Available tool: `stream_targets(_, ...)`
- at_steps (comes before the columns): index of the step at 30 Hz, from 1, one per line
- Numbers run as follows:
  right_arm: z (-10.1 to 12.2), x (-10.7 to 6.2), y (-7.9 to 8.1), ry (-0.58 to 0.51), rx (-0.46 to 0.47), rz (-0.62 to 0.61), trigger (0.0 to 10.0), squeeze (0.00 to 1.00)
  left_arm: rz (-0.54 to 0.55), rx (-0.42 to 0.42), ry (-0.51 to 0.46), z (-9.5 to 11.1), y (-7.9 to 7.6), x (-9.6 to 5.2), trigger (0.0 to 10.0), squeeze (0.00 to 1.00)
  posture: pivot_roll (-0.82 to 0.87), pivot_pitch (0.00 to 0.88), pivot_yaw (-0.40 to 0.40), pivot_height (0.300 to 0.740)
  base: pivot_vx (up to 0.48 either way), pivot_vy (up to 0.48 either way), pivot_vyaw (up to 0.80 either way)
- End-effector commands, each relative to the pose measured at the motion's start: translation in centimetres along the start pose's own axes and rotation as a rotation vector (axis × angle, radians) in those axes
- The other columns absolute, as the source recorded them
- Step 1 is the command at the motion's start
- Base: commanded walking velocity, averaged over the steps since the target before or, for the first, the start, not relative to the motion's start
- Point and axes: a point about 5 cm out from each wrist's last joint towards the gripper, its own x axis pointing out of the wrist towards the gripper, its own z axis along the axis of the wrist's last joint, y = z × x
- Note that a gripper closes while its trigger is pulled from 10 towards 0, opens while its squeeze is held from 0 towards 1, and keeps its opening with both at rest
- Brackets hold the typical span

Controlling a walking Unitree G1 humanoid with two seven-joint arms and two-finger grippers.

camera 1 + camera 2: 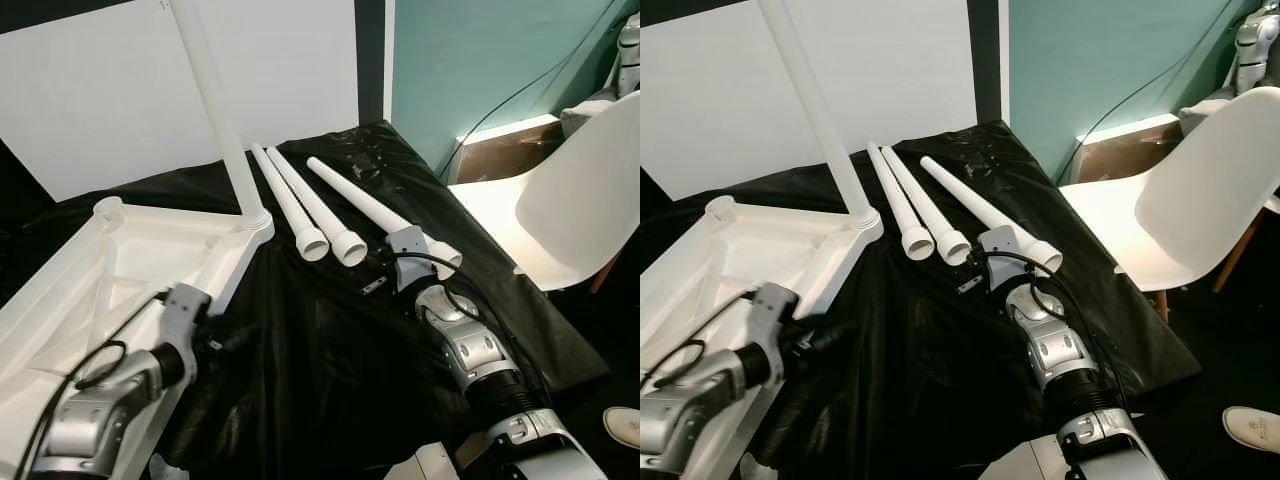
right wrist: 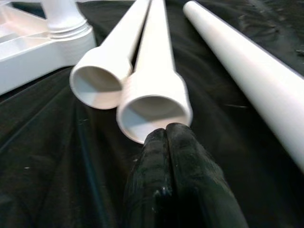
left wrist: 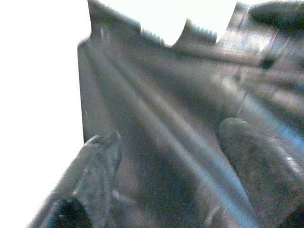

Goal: Building children table

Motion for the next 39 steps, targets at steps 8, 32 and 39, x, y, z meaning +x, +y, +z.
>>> stream_targets(8, 0.2, 0.4, 0.8, -0.003, -0.005, 0.029, 10.0, 0.00, 0.076, 0.071, 0.091, -0.4, 2.1, -2.0, 10.0, 0.00, -0.05, 0.000, 0.104, 0.740, 0.000, 0.000, 0.00)
stream_targets(32, 0.1, 0.3, 0.8, -0.006, -0.006, 0.023, 10.0, 0.00, 0.145, -0.026, 0.334, -5.7, 1.7, 0.3, 0.0, 0.00, -0.06, 0.000, 0.109, 0.740, 0.000, 0.000, 0.00)
stream_targets(39, 0.1, 0.3, 0.7, -0.005, -0.003, 0.018, 10.0, 0.00, 0.224, -0.054, 0.300, -5.2, 1.7, 3.0, 0.0, 0.00, -0.06, 0.000, 0.109, 0.740, 0.000, 0.000, 0.00)
